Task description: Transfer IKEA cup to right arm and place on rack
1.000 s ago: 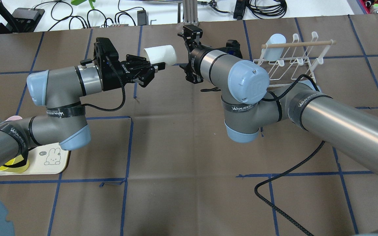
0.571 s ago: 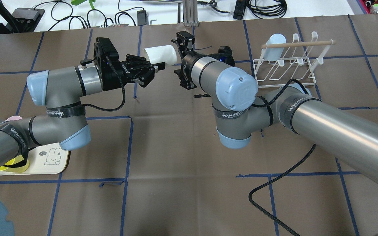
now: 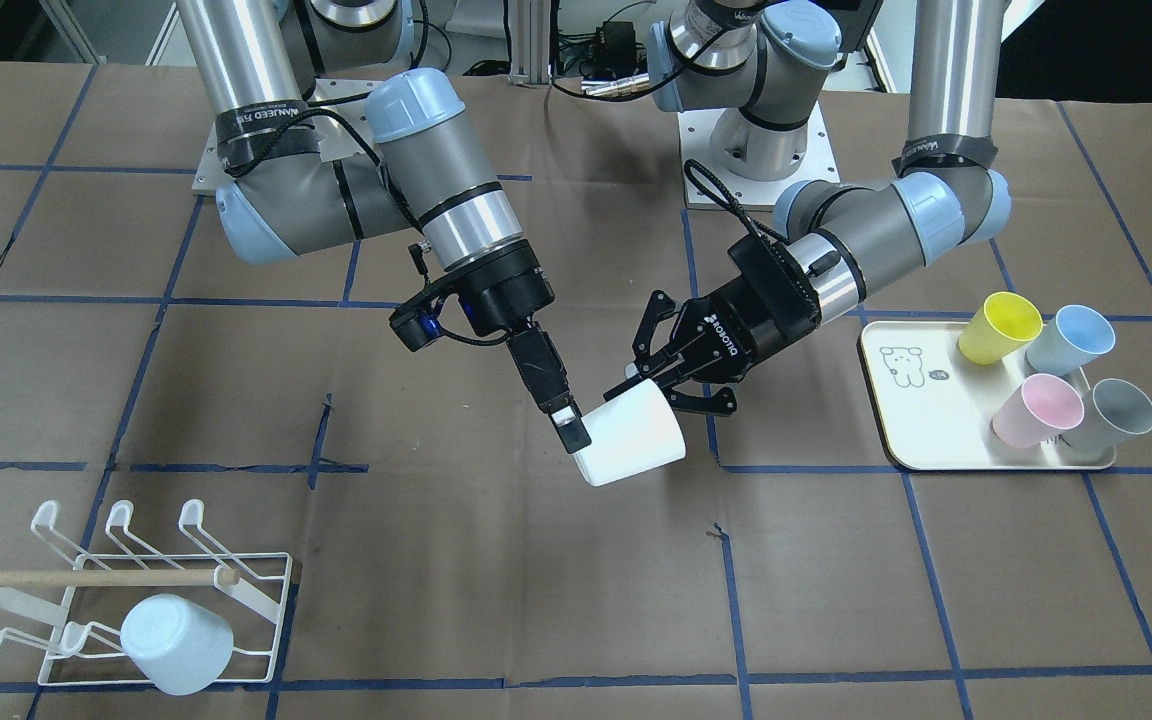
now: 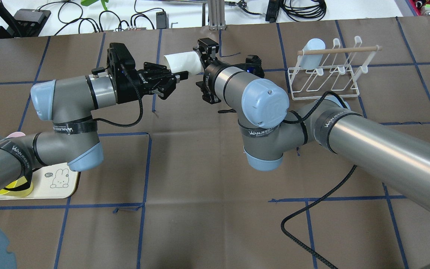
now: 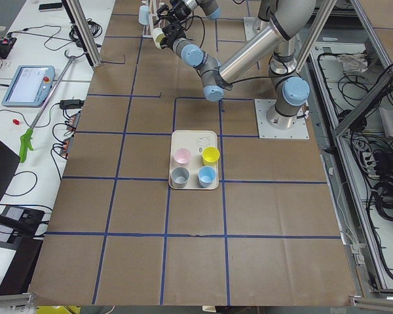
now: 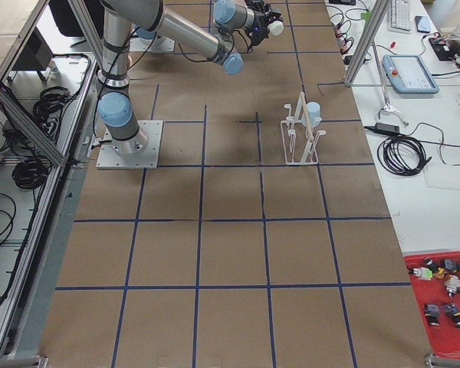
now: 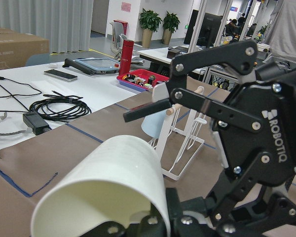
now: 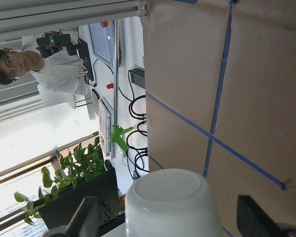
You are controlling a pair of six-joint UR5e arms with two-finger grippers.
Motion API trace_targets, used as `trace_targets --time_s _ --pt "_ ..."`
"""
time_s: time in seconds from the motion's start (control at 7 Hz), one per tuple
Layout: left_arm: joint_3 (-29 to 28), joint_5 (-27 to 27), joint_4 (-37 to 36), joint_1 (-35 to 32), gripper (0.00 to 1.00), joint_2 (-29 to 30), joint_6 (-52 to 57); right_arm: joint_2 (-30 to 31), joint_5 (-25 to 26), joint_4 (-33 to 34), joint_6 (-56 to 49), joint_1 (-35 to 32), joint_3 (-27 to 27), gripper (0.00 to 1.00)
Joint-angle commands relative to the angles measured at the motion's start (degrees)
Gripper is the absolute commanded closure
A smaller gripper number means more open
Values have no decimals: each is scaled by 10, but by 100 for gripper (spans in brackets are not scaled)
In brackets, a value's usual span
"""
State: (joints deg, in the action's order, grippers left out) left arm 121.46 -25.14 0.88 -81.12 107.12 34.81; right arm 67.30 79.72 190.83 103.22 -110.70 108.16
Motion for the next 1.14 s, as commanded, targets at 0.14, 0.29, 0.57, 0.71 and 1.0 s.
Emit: trace_targets --time_s 0.14,0.29,0.57,0.71,1.0 --pt "0 0 0 0 96 -1 -4 -16 0 1 1 -9 -12 1" --pt "0 0 0 0 96 -1 -4 -16 0 1 1 -9 -15 1" --pt "0 -1 0 0 96 -1 -6 -26 0 1 1 -9 -27 1" --pt "0 0 0 0 96 -2 -6 -27 0 0 1 -9 -28 1" --pt "0 0 0 0 96 -2 -6 -34 0 1 1 -9 -28 1"
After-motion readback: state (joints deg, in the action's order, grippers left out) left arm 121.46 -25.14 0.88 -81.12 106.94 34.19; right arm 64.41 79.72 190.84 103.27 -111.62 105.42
